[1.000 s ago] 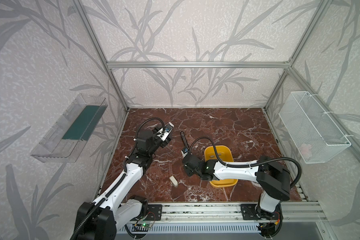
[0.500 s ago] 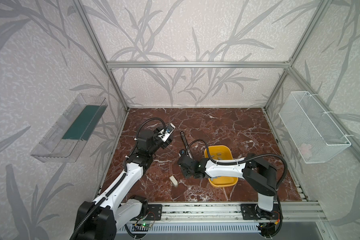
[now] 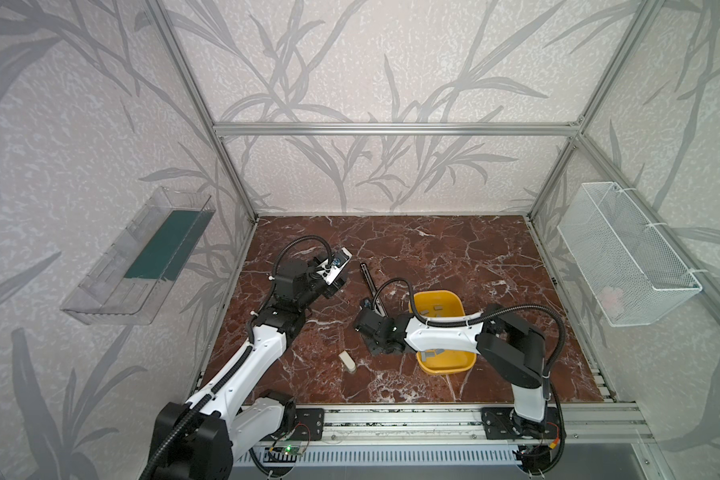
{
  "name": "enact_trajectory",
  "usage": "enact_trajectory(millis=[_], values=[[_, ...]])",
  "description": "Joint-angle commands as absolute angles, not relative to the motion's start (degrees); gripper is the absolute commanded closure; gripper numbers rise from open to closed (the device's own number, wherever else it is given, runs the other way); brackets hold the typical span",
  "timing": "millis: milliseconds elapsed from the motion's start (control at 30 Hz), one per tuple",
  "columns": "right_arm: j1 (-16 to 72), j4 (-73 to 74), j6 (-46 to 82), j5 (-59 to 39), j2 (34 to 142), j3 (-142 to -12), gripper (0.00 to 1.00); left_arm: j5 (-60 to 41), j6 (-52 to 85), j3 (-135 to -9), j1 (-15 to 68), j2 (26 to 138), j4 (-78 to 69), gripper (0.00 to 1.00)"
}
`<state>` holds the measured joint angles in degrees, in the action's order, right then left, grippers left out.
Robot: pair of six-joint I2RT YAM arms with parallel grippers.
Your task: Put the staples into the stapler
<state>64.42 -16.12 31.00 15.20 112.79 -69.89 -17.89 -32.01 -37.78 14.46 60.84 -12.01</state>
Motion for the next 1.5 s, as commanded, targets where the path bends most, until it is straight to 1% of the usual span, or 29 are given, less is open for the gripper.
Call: enact_trajectory(millis=[0,300,367,500,567,767,833,1000,1067,1100,1200,1300,1467], values=[[64.25,-12.3,29.54,9.48,112.75,-68.4,0.92,-19.55,-32.21,-39.55,14.24,60.65,-11.97,0.4],[64.27,-9.46,28.93,6.84,113.47,-67.64,0.89,-20.85,-32.78,-39.56,14.39,60.29,-11.17,0.41],[64.41,-8.79,28.33,6.16,113.17,-67.4,0.86,-21.19,-32.75,-39.89,14.41,60.54,-10.99,0.41],[64.52,-8.92,28.08,6.87,113.11,-67.42,0.76,-22.06,-32.89,-40.03,14.46,60.76,-10.17,0.41],[64.54,-9.46,28.04,7.55,113.45,-67.65,0.73,-21.83,-33.09,-39.62,14.5,60.22,-10.08,0.41],[64.52,-11.76,27.87,9.09,114.35,-69.2,0.7,-21.99,-33.45,-39.79,14.59,60.51,-10.55,0.41],[64.52,-11.68,27.82,9.4,114.0,-69.02,0.62,-22.1,-33.49,-39.89,14.59,60.8,-10.56,0.41],[64.93,-10.44,26.99,9.75,112.64,-67.88,0.52,-21.59,-33.73,-38.95,14.7,59.81,-10.71,0.41],[64.95,-9.57,26.45,9.3,111.91,-67.37,0.5,-21.54,-33.82,-38.75,14.68,60.08,-11.38,0.41],[65.08,-9.2,26.05,9.07,111.28,-67.06,0.49,-21.64,-33.86,-39.13,14.68,60.22,-11.18,0.41],[65.2,-8.26,26.01,8.89,108.64,-65.51,0.43,-21.62,-34.44,-39.89,14.68,60.85,-10.15,0.41],[65.18,-6.17,25.69,8.81,104.27,-62.62,0.39,-21.62,-35.17,-39.91,14.68,60.53,-9.29,0.41],[65.18,-1.27,23.87,14.05,94.82,-56.12,0.31,-21.45,-37.27,-38.73,14.68,59.25,-9.12,0.41]])
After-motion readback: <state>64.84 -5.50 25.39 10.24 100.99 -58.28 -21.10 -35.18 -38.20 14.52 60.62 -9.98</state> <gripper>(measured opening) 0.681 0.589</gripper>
